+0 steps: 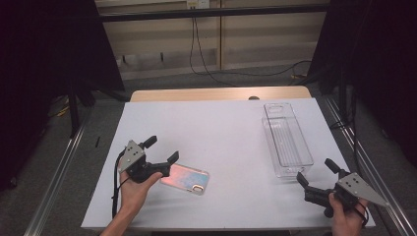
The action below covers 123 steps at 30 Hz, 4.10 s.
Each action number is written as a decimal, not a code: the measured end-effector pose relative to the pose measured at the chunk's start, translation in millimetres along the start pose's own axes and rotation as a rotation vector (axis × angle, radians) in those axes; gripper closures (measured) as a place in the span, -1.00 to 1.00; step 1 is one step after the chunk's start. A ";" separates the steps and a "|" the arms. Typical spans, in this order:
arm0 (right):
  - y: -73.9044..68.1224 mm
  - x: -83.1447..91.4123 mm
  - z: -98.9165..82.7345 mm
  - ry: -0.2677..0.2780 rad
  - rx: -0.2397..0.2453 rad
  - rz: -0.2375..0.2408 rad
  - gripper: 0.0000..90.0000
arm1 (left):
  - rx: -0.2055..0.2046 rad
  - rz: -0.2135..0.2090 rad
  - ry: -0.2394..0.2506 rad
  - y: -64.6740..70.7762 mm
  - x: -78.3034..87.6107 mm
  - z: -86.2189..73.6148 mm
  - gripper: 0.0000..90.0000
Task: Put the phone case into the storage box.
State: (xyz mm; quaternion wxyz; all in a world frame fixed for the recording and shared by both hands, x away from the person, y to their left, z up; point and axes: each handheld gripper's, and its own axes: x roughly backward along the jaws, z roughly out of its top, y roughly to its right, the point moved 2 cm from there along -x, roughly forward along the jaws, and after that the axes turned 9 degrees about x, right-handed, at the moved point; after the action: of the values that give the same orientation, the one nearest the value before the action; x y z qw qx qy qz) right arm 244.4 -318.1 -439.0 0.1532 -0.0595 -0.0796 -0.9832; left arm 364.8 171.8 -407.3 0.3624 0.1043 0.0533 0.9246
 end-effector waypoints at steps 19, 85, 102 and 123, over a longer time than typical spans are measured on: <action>-0.7 -1.4 0.1 0.002 0.008 0.017 -1.00 | -0.047 0.017 0.013 -2.7 -35.5 13.5 -0.82; -2.1 -2.8 -0.2 0.000 0.012 0.030 -1.00 | 0.059 -0.119 -0.356 -19.0 -55.4 6.8 1.00; -3.7 -2.5 -0.4 0.002 0.014 0.040 -1.00 | 0.072 -0.099 -0.564 -26.9 -61.4 -9.1 1.00; -4.1 -2.7 -0.3 0.002 0.015 0.044 -1.00 | 0.082 -0.091 -0.796 -31.9 -71.2 -31.0 1.00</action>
State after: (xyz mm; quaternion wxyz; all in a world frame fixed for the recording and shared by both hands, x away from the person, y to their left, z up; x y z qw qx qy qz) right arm 245.6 -313.5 -440.2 0.1751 -0.0589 -0.0853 -0.9791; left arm 429.5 145.9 -453.9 0.3909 0.4663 -0.0500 0.7920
